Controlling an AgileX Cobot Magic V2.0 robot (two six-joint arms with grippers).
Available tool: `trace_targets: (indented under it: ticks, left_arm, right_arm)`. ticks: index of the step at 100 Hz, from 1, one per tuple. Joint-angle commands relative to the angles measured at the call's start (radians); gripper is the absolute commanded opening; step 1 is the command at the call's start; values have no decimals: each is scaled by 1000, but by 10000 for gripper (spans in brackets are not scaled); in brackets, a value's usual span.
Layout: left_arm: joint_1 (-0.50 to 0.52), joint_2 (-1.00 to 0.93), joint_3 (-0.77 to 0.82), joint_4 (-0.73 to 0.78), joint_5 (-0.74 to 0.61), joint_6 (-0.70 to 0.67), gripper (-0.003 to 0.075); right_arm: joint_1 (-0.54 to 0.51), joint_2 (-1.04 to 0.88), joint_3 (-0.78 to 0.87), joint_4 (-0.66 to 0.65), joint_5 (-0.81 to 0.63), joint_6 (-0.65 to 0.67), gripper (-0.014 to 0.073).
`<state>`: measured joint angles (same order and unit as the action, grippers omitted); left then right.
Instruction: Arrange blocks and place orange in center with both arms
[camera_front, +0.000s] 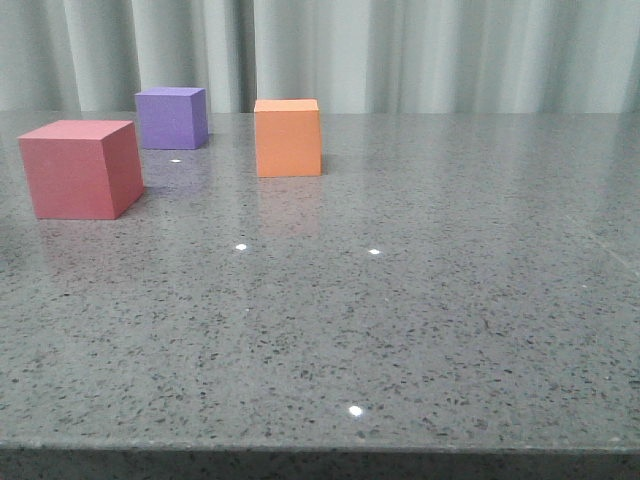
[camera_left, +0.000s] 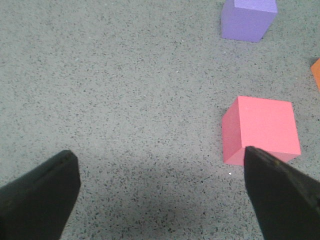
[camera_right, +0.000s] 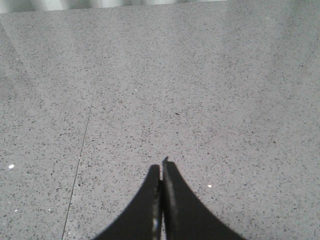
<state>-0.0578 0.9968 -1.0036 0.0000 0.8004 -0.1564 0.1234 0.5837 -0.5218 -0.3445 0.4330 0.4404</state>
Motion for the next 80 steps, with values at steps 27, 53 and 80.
trace_targets:
  ticks: [27, 53, 80]
  left_arm:
    - [-179, 105, -147, -52, -137, -31, 608]
    - [-422, 379, -383, 184, -131, -270, 606]
    - [-583, 700, -728, 326, -32, -359, 606]
  right_arm:
    - [-4, -2, -26, -26, -74, -10, -69]
    - [-4, -2, -26, -26, -74, -10, -69]
    - [-4, -2, -26, -26, -74, -10, -69]
